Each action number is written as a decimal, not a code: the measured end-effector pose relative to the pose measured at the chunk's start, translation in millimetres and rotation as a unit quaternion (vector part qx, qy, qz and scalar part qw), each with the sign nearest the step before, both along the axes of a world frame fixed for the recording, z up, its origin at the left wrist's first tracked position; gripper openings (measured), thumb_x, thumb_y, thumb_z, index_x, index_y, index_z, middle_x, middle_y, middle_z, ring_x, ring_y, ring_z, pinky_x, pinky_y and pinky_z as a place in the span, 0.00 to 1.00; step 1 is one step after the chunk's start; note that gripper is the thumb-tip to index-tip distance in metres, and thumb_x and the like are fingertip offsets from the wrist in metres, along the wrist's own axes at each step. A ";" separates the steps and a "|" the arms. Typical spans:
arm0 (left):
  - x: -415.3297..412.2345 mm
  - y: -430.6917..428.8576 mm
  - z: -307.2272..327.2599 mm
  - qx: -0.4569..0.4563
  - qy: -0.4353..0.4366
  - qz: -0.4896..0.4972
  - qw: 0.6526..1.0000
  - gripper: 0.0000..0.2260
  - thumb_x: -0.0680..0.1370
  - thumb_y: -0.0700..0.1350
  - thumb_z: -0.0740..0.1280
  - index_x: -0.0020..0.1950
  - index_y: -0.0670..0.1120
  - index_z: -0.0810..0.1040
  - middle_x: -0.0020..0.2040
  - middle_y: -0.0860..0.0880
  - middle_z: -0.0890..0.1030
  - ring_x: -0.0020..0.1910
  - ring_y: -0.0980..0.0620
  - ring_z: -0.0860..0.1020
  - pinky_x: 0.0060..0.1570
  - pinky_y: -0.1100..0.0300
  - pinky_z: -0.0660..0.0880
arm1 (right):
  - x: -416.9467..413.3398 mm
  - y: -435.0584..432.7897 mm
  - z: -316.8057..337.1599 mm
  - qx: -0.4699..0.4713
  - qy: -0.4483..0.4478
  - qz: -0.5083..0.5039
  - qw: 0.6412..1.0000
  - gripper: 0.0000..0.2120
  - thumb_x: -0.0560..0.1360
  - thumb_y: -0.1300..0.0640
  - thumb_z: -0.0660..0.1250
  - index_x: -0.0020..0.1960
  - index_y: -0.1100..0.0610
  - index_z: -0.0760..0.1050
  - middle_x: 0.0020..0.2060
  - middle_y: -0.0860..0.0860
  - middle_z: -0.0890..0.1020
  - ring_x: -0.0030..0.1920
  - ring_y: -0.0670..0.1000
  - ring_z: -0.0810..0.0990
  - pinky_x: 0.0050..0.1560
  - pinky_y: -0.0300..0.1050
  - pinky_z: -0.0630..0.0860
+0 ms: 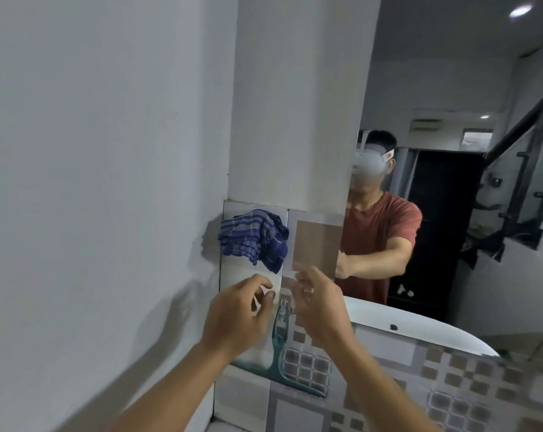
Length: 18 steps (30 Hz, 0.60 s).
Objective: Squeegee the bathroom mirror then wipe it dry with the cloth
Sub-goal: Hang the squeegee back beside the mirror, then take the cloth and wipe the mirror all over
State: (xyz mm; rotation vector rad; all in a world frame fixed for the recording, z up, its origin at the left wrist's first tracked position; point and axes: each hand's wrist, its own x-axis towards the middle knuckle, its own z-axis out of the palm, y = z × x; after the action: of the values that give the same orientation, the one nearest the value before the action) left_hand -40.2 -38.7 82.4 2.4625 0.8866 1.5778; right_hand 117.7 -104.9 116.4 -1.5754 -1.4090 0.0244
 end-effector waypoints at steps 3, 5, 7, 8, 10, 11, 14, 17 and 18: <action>-7.3 2.8 47.1 0.107 -0.017 0.032 0.994 0.04 0.80 0.47 0.66 0.49 0.51 0.79 0.37 0.58 0.80 0.35 0.58 0.76 0.31 0.65 0.73 | -5.7 3.8 40.0 0.021 -0.052 0.005 0.998 0.19 0.81 0.52 0.64 0.71 0.50 0.73 0.61 0.46 0.82 0.60 0.46 0.80 0.62 0.47 0.77; -10.4 13.0 76.7 0.132 -0.011 0.052 0.990 0.04 0.81 0.45 0.64 0.52 0.49 0.79 0.43 0.53 0.83 0.43 0.51 0.78 0.36 0.59 0.75 | -9.0 11.0 64.5 0.020 -0.095 0.008 0.995 0.18 0.82 0.53 0.62 0.70 0.51 0.73 0.62 0.48 0.81 0.62 0.50 0.79 0.60 0.45 0.74; -11.1 26.7 102.2 0.109 0.016 0.078 0.991 0.08 0.83 0.45 0.62 0.59 0.48 0.78 0.52 0.50 0.83 0.53 0.48 0.77 0.43 0.56 0.75 | -13.3 19.7 84.8 0.009 -0.130 0.008 0.991 0.18 0.82 0.54 0.60 0.71 0.52 0.72 0.63 0.51 0.80 0.63 0.52 0.77 0.58 0.43 0.71; -10.3 33.3 112.9 0.094 0.033 0.088 0.991 0.10 0.83 0.44 0.61 0.62 0.48 0.77 0.57 0.49 0.82 0.57 0.47 0.76 0.46 0.55 0.76 | -15.4 24.7 92.6 0.000 -0.140 0.010 0.990 0.19 0.83 0.54 0.60 0.73 0.53 0.71 0.66 0.51 0.79 0.65 0.53 0.76 0.61 0.45 0.70; -8.1 45.3 129.5 0.055 0.067 0.095 0.992 0.14 0.83 0.43 0.59 0.68 0.48 0.76 0.64 0.49 0.79 0.63 0.47 0.74 0.54 0.52 0.77 | -18.0 35.0 102.6 -0.021 -0.163 0.015 0.986 0.20 0.83 0.53 0.59 0.75 0.52 0.68 0.70 0.52 0.76 0.68 0.54 0.74 0.67 0.47 0.69; -6.3 51.8 135.2 0.030 0.090 0.096 0.991 0.15 0.83 0.43 0.59 0.70 0.48 0.75 0.67 0.48 0.77 0.65 0.46 0.74 0.58 0.51 0.76 | -18.6 39.6 106.0 -0.031 -0.174 0.015 0.984 0.21 0.84 0.53 0.59 0.76 0.52 0.67 0.70 0.53 0.75 0.68 0.54 0.74 0.67 0.48 0.70; -0.8 68.5 140.8 -0.046 0.151 0.085 0.984 0.18 0.83 0.43 0.57 0.72 0.47 0.74 0.68 0.45 0.76 0.66 0.43 0.75 0.64 0.45 0.74 | -19.0 50.8 112.1 -0.050 -0.195 0.014 0.980 0.19 0.83 0.55 0.59 0.74 0.53 0.69 0.66 0.54 0.77 0.64 0.56 0.76 0.63 0.49 0.73; 2.6 75.6 137.8 -0.074 0.159 0.081 0.981 0.16 0.82 0.44 0.57 0.67 0.48 0.78 0.61 0.44 0.80 0.60 0.42 0.77 0.61 0.44 0.75 | -18.3 60.0 112.8 -0.062 -0.204 0.005 0.977 0.15 0.82 0.56 0.59 0.67 0.54 0.74 0.60 0.54 0.81 0.57 0.56 0.79 0.56 0.49 0.75; 3.1 76.0 137.1 -0.073 0.152 0.080 0.982 0.16 0.82 0.44 0.57 0.65 0.47 0.79 0.59 0.44 0.81 0.59 0.43 0.77 0.60 0.45 0.75 | -17.5 62.9 112.9 -0.065 -0.209 0.005 0.976 0.12 0.82 0.56 0.60 0.62 0.55 0.77 0.56 0.55 0.82 0.53 0.56 0.79 0.53 0.49 0.77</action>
State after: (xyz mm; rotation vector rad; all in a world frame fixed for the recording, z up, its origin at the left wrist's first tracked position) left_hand -37.1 37.3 219.5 2.6212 1.2245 1.1411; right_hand 100.2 -42.0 229.3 -1.7486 -1.7697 -0.2260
